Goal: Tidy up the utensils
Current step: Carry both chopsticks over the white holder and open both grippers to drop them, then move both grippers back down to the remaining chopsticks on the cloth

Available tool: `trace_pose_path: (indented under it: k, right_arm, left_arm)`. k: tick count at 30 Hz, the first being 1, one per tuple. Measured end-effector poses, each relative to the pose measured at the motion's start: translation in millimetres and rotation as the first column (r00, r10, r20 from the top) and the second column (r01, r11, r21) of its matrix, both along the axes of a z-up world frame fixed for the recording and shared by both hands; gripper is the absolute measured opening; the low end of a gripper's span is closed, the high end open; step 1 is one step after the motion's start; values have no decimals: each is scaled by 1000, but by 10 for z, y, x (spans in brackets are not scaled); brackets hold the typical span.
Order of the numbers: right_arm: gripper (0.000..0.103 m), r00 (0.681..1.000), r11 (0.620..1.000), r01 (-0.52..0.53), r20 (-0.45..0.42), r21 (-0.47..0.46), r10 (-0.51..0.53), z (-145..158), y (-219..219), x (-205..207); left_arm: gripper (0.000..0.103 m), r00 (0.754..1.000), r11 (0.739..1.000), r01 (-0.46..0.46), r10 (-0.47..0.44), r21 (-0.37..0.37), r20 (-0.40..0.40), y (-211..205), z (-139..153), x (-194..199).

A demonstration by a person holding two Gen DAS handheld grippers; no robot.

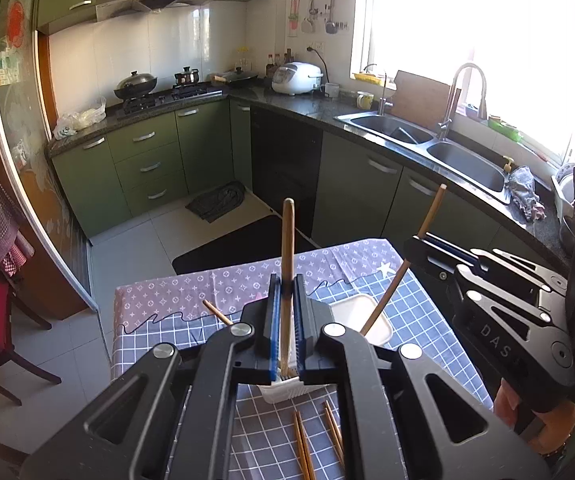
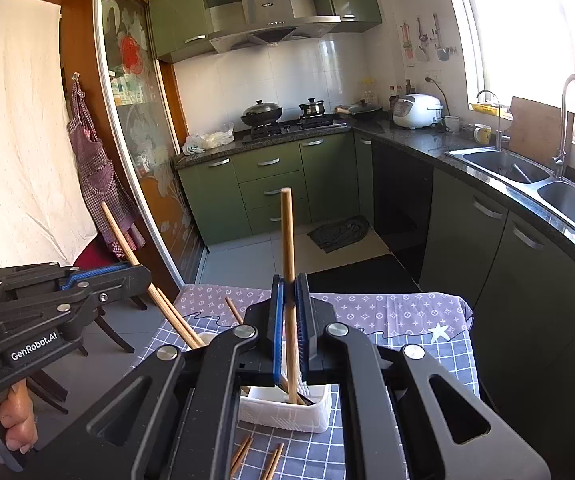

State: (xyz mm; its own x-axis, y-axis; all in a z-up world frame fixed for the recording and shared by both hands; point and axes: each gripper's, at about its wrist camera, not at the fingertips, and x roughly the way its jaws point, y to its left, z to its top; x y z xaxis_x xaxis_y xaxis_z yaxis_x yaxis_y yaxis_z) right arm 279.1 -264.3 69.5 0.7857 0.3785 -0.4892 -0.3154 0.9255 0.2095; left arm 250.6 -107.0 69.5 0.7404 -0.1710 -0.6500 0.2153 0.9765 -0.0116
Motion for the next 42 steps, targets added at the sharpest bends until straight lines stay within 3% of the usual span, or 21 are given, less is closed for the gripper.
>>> trace_pose_path:
  k: [3,7,9,11,14,16,19,25,31,35,42]
  right_arm:
    - [13,1000,1000,-6,-3,-9,6,-44,12,-29]
    - [14,1000,1000,-10,21,7,10,27,-33,-152]
    - [14,999,1000,-11,42,22,10,78,-98,-300]
    - [15,998,999,-14,62,32,12,126,-137,-457]
    - [17,996,999,-17,89,50,13,161,-229,-718]
    - [23,994,998,-8,106,55,2,138,-308,-917]
    - [27,995,999,24,94,36,-27,-24,-429,-1176]
    - [37,991,992,126,-39,1,-126,-742,-675,-1409]
    - [37,966,991,134,-226,13,-128,-1519,-807,-1356]
    - [37,955,993,119,-273,9,-112,-1751,-785,-1359]
    - [37,948,992,120,-300,23,-108,-1846,-826,-1337]
  left_arm:
    - [6,1000,1000,-2,3,7,-29,16,-102,25]
    - [6,999,1000,-1,1,10,-36,43,-133,-9]
    - [10,1000,1000,-1,2,9,-28,55,-99,-44]
    - [22,1000,1000,-3,3,8,-18,64,-63,-69]
    - [23,1000,1000,-2,2,1,-8,80,-12,-140]
    - [23,1000,1000,8,-8,-7,-5,86,7,-235]
    - [30,999,999,36,-36,-11,-27,96,-57,-406]
    - [33,976,998,62,-66,-25,-210,208,-688,-672]
    - [32,899,999,49,-50,-13,-435,212,-1616,-617]
    - [28,873,999,39,-31,6,-487,178,-1954,-514]
    - [26,844,999,49,-35,12,-536,72,-2188,-396]
